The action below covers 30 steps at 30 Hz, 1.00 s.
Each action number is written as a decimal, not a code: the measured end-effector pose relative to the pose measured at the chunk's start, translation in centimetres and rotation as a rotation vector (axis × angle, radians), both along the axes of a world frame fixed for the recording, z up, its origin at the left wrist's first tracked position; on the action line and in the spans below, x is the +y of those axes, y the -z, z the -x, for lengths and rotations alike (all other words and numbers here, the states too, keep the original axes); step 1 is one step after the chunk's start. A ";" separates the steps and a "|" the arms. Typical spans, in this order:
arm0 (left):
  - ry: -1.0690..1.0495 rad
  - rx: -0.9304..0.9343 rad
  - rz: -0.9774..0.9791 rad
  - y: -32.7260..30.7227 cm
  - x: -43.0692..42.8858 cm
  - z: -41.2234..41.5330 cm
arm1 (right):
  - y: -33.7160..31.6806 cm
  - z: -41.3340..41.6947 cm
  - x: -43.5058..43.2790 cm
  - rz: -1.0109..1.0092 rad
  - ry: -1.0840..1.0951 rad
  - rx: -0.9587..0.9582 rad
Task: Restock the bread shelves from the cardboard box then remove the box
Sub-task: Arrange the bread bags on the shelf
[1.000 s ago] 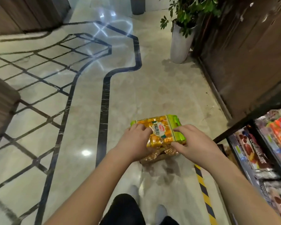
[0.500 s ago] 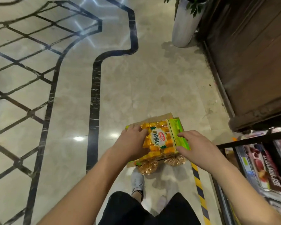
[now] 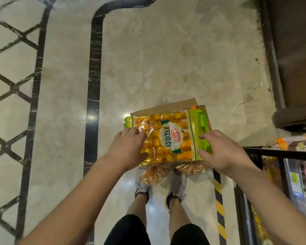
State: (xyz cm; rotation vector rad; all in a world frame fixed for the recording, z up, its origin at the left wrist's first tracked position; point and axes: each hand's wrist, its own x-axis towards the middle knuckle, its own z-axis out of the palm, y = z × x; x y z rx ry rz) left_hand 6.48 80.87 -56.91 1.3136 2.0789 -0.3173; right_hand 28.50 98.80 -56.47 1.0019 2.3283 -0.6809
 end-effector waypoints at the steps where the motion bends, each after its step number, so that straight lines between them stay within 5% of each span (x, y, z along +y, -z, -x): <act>1: -0.024 -0.008 0.007 1.5 -0.1 0.1 | 1.5 -0.1 0.5 0.001 0.005 -0.006; 12: -0.908 -0.323 -0.126 14.0 -2.8 1.6 | 12.4 -2.2 3.8 0.053 0.389 0.052; 16: -1.207 -0.549 -0.127 15.9 -2.7 1.6 | 14.5 -1.9 3.9 0.281 0.668 0.083; 22: -1.264 -0.680 -0.134 17.5 -3.4 2.0 | 16.6 -1.5 4.5 0.338 0.815 0.106; 30: -1.323 -0.869 -0.186 18.2 -3.2 2.2 | 16.9 -0.6 3.8 0.308 0.728 0.144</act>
